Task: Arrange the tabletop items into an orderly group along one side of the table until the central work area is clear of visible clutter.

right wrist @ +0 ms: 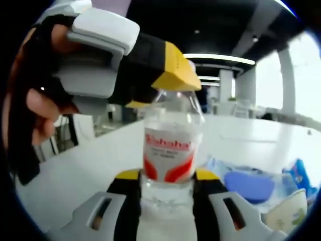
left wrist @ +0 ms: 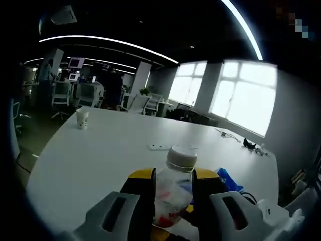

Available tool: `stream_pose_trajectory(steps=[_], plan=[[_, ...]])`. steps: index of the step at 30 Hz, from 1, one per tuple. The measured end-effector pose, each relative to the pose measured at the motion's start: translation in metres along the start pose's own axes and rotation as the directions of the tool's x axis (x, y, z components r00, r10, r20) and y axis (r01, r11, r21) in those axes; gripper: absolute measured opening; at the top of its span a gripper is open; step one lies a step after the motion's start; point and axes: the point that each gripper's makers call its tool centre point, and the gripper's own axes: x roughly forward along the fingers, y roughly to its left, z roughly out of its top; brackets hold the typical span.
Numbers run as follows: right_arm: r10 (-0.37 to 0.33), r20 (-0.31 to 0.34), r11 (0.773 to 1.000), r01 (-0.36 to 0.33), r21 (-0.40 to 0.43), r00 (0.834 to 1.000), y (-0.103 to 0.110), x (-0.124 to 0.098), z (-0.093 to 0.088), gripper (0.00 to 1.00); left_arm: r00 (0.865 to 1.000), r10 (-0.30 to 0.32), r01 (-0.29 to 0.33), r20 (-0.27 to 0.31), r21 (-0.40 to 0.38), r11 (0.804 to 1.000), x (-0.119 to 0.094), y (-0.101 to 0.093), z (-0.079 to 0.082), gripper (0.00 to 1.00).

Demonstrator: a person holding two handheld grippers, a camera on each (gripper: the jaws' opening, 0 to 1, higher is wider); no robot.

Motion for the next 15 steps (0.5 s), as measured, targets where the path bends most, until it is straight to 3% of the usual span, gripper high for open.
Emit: stream_pose_trajectory(steps=[15], plan=[[0.019, -0.030, 0.999, -0.021, -0.049, 0.999, 0.007, -0.008, -0.006, 0.36, 1.000, 0.005, -0.004, 0.012, -0.021, 1.000, -0.016, 0.011, -0.008, 0.29]])
